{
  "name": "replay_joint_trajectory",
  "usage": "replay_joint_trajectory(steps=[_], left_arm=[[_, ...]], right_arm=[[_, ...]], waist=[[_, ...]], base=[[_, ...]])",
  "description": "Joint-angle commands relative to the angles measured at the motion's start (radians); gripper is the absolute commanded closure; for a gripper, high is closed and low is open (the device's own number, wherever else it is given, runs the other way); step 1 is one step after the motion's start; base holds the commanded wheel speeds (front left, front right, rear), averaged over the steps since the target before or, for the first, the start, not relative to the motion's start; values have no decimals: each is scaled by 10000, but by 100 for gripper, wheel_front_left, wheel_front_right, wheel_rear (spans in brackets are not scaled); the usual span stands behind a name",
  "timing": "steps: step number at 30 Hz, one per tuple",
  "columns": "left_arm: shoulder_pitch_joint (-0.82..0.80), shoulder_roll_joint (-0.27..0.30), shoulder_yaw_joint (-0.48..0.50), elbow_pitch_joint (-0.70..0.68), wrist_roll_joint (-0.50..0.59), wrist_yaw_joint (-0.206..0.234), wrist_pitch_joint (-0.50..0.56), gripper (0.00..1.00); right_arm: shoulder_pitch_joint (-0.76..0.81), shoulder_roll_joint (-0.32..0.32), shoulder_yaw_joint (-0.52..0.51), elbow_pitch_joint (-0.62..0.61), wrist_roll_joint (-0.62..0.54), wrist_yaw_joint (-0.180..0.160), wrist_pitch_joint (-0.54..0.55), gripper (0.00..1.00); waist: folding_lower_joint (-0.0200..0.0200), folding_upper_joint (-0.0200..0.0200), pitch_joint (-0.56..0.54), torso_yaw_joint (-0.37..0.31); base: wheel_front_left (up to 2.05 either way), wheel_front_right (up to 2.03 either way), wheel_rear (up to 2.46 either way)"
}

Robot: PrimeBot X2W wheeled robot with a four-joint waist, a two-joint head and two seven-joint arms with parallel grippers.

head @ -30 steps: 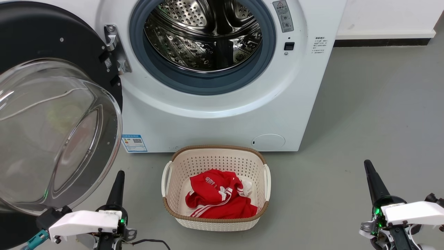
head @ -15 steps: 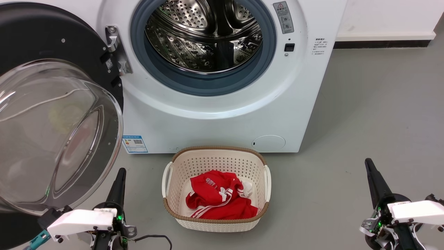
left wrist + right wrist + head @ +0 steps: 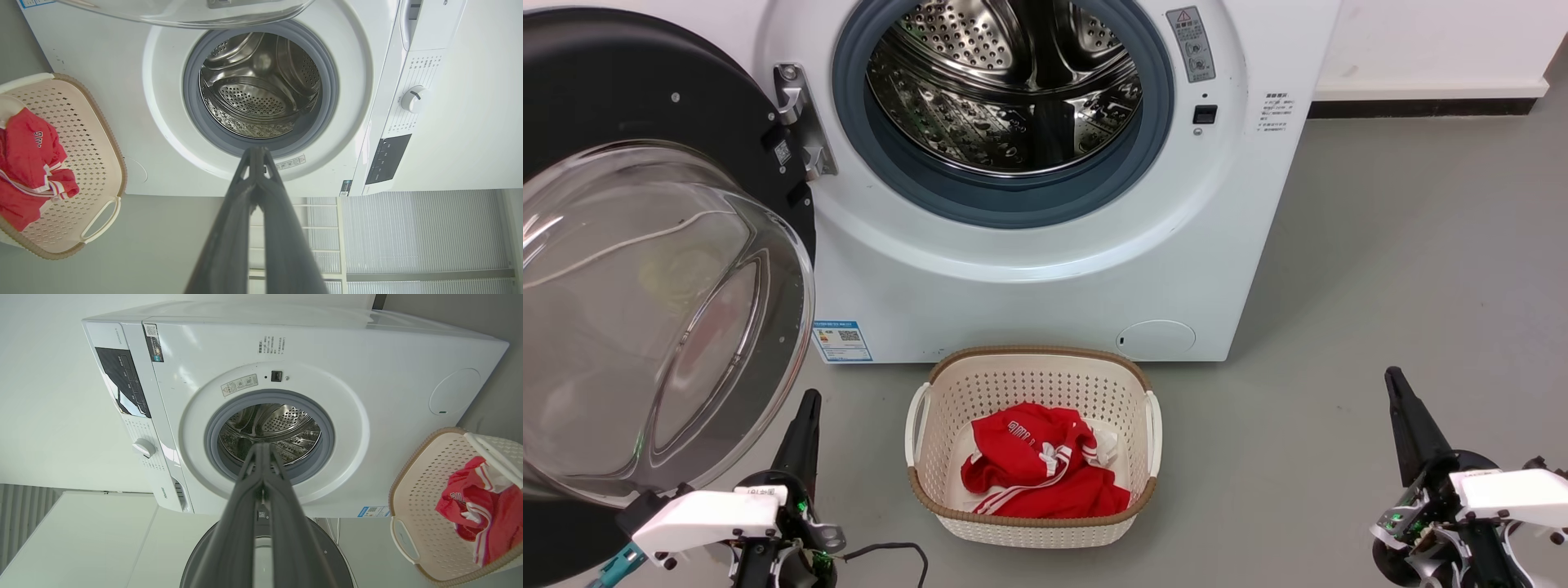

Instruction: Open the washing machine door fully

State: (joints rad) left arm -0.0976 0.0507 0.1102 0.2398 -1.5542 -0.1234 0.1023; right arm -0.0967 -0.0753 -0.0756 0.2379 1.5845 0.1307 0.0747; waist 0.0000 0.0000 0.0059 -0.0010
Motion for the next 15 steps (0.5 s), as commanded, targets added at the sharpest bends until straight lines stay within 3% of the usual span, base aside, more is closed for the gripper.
replay_joint_trajectory(steps=[1,15], left_arm=[[-134,-6,46,29,-206,-69,54,100],[-163,-9,61,79,-593,-105,156,100]], right_arm=[[-109,15,-33,26,189,1,63,100],[-146,54,-105,65,515,0,196,100]], waist=[[0,0,-4,2],[0,0,-27,10]], base=[[0,0,0],[0,0,0]])
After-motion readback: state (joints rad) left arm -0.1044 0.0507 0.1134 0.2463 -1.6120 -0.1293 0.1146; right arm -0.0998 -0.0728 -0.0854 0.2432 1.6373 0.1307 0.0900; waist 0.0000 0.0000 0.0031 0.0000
